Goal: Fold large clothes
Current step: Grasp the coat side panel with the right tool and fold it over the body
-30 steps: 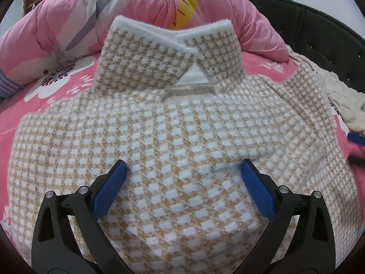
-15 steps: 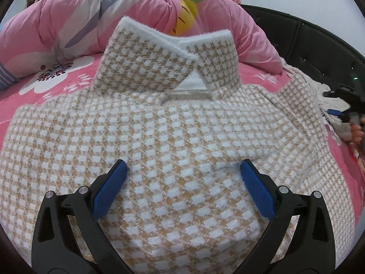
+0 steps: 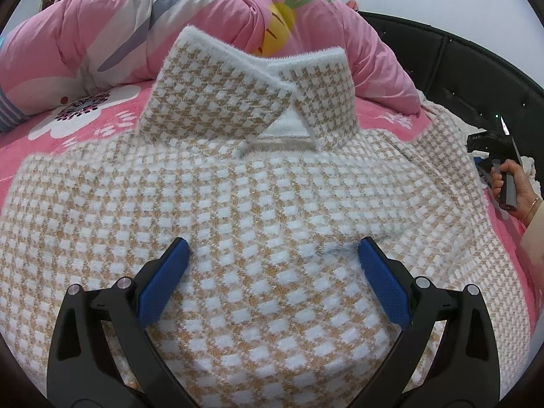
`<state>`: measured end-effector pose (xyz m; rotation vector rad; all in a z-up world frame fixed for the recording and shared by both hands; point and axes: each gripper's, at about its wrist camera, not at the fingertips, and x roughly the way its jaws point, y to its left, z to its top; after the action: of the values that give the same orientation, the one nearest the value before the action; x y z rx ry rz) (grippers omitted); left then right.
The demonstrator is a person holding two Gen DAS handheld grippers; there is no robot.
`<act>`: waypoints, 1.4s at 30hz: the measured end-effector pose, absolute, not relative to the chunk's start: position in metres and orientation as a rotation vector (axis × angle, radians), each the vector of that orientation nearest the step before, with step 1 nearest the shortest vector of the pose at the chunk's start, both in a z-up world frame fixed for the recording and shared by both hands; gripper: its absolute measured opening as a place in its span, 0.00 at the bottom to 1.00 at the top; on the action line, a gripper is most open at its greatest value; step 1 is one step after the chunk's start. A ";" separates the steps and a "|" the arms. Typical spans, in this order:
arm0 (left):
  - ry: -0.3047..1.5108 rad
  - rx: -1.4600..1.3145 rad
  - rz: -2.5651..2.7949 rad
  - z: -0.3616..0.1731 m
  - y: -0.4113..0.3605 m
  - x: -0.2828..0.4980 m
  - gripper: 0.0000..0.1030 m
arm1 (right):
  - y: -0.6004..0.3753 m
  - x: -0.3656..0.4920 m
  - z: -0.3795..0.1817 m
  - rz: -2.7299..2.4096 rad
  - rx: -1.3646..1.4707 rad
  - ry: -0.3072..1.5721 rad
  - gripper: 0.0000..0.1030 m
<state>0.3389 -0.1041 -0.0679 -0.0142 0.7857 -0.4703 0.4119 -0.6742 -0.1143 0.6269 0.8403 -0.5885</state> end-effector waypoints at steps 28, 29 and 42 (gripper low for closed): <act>0.825 -0.127 -0.495 -0.040 -0.072 0.339 0.93 | -0.433 0.294 0.140 -0.253 0.214 0.466 0.09; 0.833 -0.139 -0.496 -0.039 -0.064 0.335 0.93 | -0.421 0.296 0.141 -0.233 0.209 0.466 0.09; 0.776 -0.202 -0.384 -0.014 0.064 0.278 0.93 | -0.152 0.357 -0.042 0.156 -0.183 0.872 0.10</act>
<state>0.2782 0.0642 -0.0137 -0.2024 0.7758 -0.3845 0.3572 -0.1521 -0.0422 -0.1834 0.8723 0.1558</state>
